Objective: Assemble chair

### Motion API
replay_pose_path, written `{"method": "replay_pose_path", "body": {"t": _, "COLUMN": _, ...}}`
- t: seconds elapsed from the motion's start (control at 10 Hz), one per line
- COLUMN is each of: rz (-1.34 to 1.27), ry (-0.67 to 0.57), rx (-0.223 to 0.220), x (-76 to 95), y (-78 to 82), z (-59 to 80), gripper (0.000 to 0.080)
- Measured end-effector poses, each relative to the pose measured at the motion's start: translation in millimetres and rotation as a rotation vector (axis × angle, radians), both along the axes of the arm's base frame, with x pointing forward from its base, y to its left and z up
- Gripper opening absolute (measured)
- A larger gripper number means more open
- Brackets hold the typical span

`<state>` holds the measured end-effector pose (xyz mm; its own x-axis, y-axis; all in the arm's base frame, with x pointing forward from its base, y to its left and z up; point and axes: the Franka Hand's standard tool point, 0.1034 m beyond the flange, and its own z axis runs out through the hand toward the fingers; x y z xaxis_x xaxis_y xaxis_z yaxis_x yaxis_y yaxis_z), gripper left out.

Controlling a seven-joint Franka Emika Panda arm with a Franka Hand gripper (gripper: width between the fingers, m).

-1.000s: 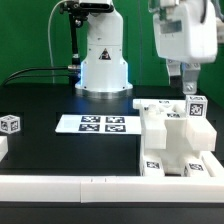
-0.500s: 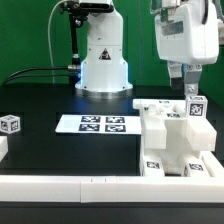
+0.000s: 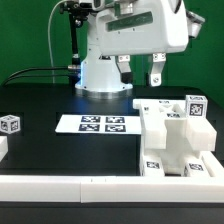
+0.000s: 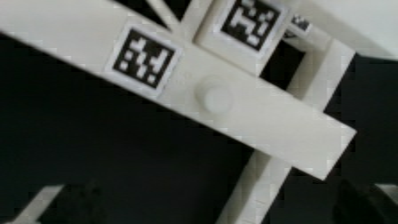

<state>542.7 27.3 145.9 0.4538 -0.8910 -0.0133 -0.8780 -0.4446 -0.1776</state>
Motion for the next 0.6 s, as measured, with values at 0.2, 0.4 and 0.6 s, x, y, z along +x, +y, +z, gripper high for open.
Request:
{"method": "replay_pose_path", "body": {"t": 0.2, "rz": 0.123, "ry": -0.009, "rx": -0.019, "x": 0.1, "y": 0.6, "z": -0.5, "gripper": 0.0649}}
{"method": "replay_pose_path", "body": {"t": 0.4, "rz": 0.199, "ry": -0.033, "rx": -0.03, "x": -11.2, "y": -23.4, "z": -11.1, "gripper": 0.0649}}
{"method": "replay_pose_path", "body": {"t": 0.6, "rz": 0.277, "ry": -0.009, "rx": -0.058, "x": -35.9, "y": -79.9, "z": -24.2, "gripper": 0.0649}}
